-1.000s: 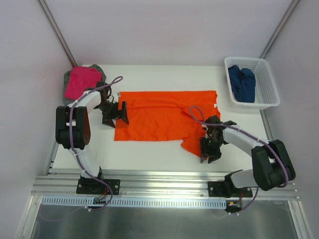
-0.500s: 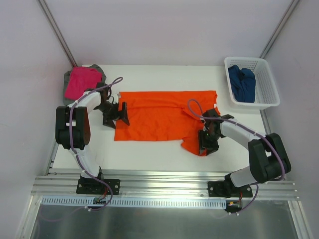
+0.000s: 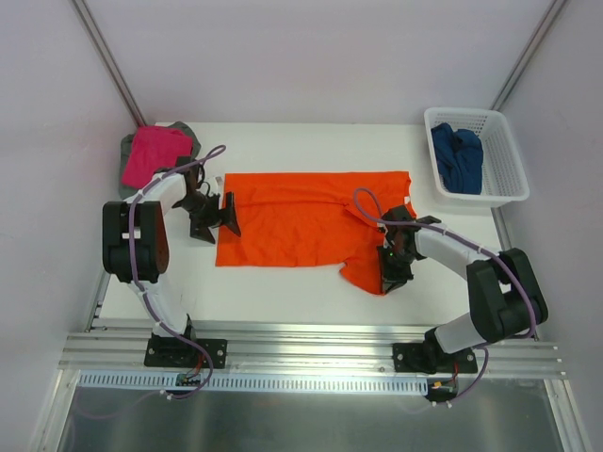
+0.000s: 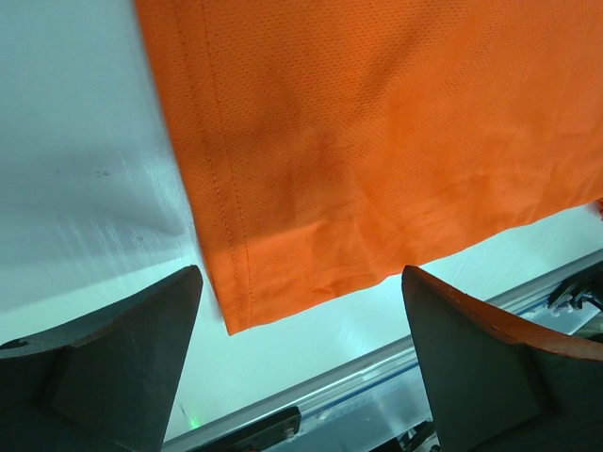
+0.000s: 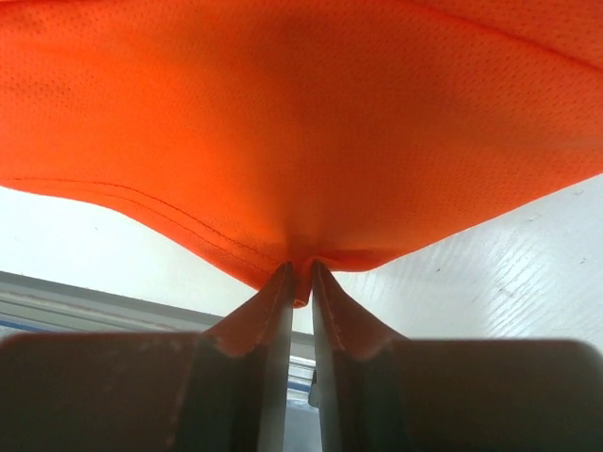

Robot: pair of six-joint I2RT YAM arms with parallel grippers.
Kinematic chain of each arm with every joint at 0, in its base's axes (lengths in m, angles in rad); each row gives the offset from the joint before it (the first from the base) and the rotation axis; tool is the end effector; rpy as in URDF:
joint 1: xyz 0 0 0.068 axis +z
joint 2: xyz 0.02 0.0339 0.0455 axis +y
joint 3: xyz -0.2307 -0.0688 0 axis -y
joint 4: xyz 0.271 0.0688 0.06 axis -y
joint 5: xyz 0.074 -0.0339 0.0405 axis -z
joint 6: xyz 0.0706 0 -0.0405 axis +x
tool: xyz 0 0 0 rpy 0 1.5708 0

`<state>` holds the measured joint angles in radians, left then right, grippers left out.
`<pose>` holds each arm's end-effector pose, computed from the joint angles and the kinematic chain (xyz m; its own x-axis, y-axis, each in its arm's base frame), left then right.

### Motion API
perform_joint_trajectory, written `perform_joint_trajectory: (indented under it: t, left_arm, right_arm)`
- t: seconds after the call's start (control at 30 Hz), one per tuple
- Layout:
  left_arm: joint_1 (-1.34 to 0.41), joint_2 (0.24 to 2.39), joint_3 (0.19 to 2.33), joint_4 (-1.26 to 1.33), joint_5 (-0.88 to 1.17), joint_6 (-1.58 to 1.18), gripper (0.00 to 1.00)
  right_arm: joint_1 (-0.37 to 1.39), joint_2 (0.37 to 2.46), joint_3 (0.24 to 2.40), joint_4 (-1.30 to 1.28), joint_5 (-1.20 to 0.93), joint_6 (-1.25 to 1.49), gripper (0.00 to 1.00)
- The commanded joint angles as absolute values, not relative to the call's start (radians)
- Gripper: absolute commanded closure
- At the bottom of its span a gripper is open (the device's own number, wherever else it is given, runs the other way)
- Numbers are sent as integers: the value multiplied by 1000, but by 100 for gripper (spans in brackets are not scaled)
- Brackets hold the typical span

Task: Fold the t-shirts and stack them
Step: Fold the tshirt

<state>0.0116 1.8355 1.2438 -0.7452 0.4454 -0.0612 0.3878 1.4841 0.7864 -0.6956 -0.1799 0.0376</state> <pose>0.3710 -0.0261 0.1008 -0.9764 -0.0665 -0.2057 0.0297 0.9012 -0.4325 0.2466 0.1144 0.0740 -0.9256 -0.3382 -0.1698 -0.3668 0.9122 0.1826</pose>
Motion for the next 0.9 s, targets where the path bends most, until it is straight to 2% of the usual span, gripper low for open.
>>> perform_joint_trajectory:
  t: [0.0,0.03,0.2,0.53,0.87]
  left_arm:
    - [17,1782,1236,-762,463,-61,12]
    - [18,1781,1236,-762,465,-61,11]
    - [20,1770,1215,-761,462,-61,12]
    - [23,1798,1170,-759,488,-64,16]
    - [35,1680,1049,-749,528,-91,20]
  right_arm:
    - [383,1450,785,-715,-193,31,86]
    - [383,1445,788,-718,-193,31,91]
    - [385,1421,788,-726,-195,31,96]
    - [382,1394,769,-726,-180,29,94]
    - [379,1388,773,-719,-173,29,94]
